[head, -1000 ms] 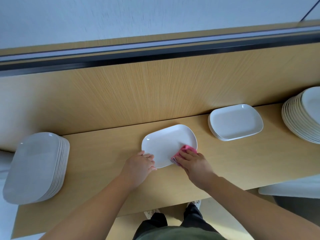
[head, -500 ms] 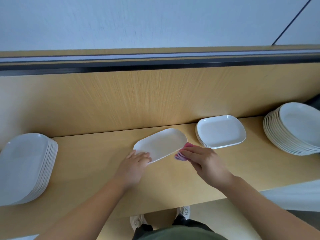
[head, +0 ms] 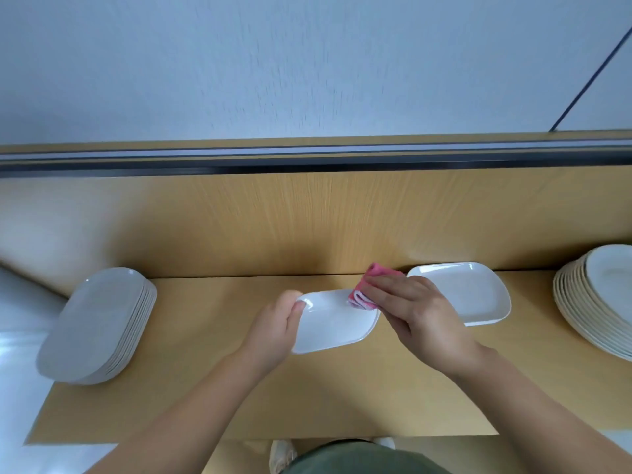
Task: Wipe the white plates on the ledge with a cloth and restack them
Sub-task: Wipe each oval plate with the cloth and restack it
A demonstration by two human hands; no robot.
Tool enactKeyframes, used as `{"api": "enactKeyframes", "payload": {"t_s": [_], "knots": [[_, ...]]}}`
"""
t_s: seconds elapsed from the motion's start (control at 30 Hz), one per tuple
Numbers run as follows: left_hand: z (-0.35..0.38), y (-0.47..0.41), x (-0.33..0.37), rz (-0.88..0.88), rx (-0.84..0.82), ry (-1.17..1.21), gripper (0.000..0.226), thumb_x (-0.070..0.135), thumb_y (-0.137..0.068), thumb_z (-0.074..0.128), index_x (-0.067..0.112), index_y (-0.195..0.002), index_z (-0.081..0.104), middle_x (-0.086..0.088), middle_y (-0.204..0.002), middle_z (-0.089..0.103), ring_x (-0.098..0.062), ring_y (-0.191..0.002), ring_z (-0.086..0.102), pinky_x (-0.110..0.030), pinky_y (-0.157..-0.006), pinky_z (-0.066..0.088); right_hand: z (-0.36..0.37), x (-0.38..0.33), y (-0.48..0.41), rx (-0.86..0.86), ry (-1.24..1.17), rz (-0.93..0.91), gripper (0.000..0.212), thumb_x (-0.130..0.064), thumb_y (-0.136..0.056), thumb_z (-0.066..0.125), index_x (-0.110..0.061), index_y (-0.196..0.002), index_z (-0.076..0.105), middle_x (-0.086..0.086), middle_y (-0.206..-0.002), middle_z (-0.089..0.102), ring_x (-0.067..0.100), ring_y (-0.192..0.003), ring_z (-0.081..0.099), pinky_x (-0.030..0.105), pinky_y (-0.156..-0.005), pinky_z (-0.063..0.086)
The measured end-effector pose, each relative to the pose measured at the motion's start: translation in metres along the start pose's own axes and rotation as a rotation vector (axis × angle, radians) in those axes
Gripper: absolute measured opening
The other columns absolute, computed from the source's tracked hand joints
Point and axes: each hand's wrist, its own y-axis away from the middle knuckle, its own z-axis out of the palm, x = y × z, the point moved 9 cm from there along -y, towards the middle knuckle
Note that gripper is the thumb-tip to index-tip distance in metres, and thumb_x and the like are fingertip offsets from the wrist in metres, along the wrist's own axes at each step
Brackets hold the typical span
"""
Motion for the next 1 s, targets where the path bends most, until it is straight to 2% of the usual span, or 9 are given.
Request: {"api": "enactKeyframes", "payload": {"t_s": [0.1, 0.2, 0.33, 0.43, 0.57, 0.7, 0.8, 0.9, 1.0], "knots": [[0.006, 0.006, -0.010, -0.065, -0.009, 0.007, 0.036, 0.043, -0.093, 0.029, 0.018, -0.104, 0.053, -0.002, -0.076, 0.057, -0.024, -0.074, 0.053, -0.035, -0.065, 0.040, 0.009, 0.005, 0.007, -0.038, 0.001, 0.006, 0.034, -0.008, -0.095, 0.054, -0.019, -0.126, 0.063, -0.003, -0.128, 0.064, 0.021, -0.127, 0.055, 0.043, -0.083, 0.050], [0.011, 0.007, -0.013, -0.087, -0.005, 0.019, 0.022, 0.027, -0.102, 0.037, 0.014, -0.106, 0.055, -0.005, -0.078, 0.059, -0.025, -0.075, 0.054, -0.035, -0.066, 0.040, 0.011, 0.007, 0.010, -0.051, 0.005, 0.009, 0.032, -0.012, -0.096, 0.050, -0.020, -0.125, 0.064, -0.004, -0.127, 0.064, 0.020, -0.128, 0.054, 0.040, -0.083, 0.051], [0.015, 0.000, -0.017, -0.142, -0.033, 0.006, 0.021, 0.024, -0.103, 0.036, 0.016, -0.111, 0.054, 0.001, -0.081, 0.058, -0.022, -0.078, 0.053, -0.031, -0.065, 0.035, 0.014, 0.008, 0.011, -0.049, 0.014, -0.013, 0.032, -0.014, -0.097, 0.047, -0.021, -0.123, 0.064, -0.006, -0.124, 0.065, 0.018, -0.125, 0.056, 0.031, -0.085, 0.046], [0.019, -0.004, -0.026, -0.199, -0.154, -0.020, 0.032, 0.031, -0.100, 0.043, 0.022, -0.130, 0.049, 0.002, -0.104, 0.063, -0.019, -0.094, 0.058, -0.029, -0.079, 0.045, 0.025, 0.012, 0.013, -0.067, 0.008, -0.020, 0.031, -0.014, -0.096, 0.049, -0.021, -0.123, 0.063, -0.006, -0.124, 0.066, 0.019, -0.124, 0.057, 0.034, -0.084, 0.048], [0.022, -0.009, -0.037, -0.250, -0.299, -0.143, 0.063, 0.029, -0.094, 0.058, 0.019, -0.150, 0.031, 0.001, -0.146, 0.043, -0.017, -0.128, 0.046, -0.027, -0.102, 0.037, 0.057, 0.024, 0.018, -0.145, 0.009, -0.010, 0.034, -0.012, -0.090, 0.059, -0.021, -0.122, 0.066, -0.006, -0.127, 0.065, 0.019, -0.126, 0.055, 0.041, -0.082, 0.052], [0.026, -0.015, -0.045, -0.280, -0.329, -0.134, 0.065, 0.028, -0.092, 0.061, 0.013, -0.148, 0.034, -0.005, -0.146, 0.045, -0.019, -0.130, 0.044, -0.030, -0.105, 0.037, 0.087, 0.019, -0.002, -0.181, -0.001, -0.049, 0.033, -0.013, -0.090, 0.056, -0.022, -0.119, 0.067, -0.006, -0.126, 0.065, 0.017, -0.126, 0.054, 0.037, -0.085, 0.050], [0.031, -0.016, -0.050, -0.285, -0.347, -0.133, 0.063, 0.025, -0.093, 0.060, 0.010, -0.148, 0.034, -0.008, -0.147, 0.042, -0.022, -0.133, 0.041, -0.033, -0.108, 0.034, 0.117, 0.018, -0.013, -0.307, -0.017, -0.035, 0.035, -0.017, -0.091, 0.057, -0.024, -0.124, 0.065, -0.009, -0.130, 0.062, 0.020, -0.129, 0.050, 0.043, -0.097, 0.047], [0.033, -0.016, -0.057, -0.301, -0.340, -0.099, 0.061, 0.024, -0.093, 0.061, 0.010, -0.147, 0.036, -0.007, -0.146, 0.043, -0.021, -0.132, 0.042, -0.034, -0.108, 0.035, 0.149, 0.024, 0.004, -0.579, -0.091, 0.071, 0.041, -0.032, -0.101, 0.041, -0.029, -0.141, 0.049, -0.013, -0.148, 0.044, 0.023, -0.146, 0.024, 0.053, -0.113, 0.020], [0.036, -0.016, -0.065, -0.321, -0.336, -0.075, 0.059, 0.024, -0.091, 0.063, 0.012, -0.145, 0.041, -0.005, -0.142, 0.048, -0.022, -0.128, 0.047, -0.035, -0.106, 0.038, 0.148, 0.026, 0.007, -0.550, -0.116, 0.151, 0.056, -0.051, -0.100, 0.023, -0.023, -0.141, 0.049, -0.002, -0.153, 0.039, 0.027, -0.144, 0.029, 0.054, -0.111, 0.029]]}}
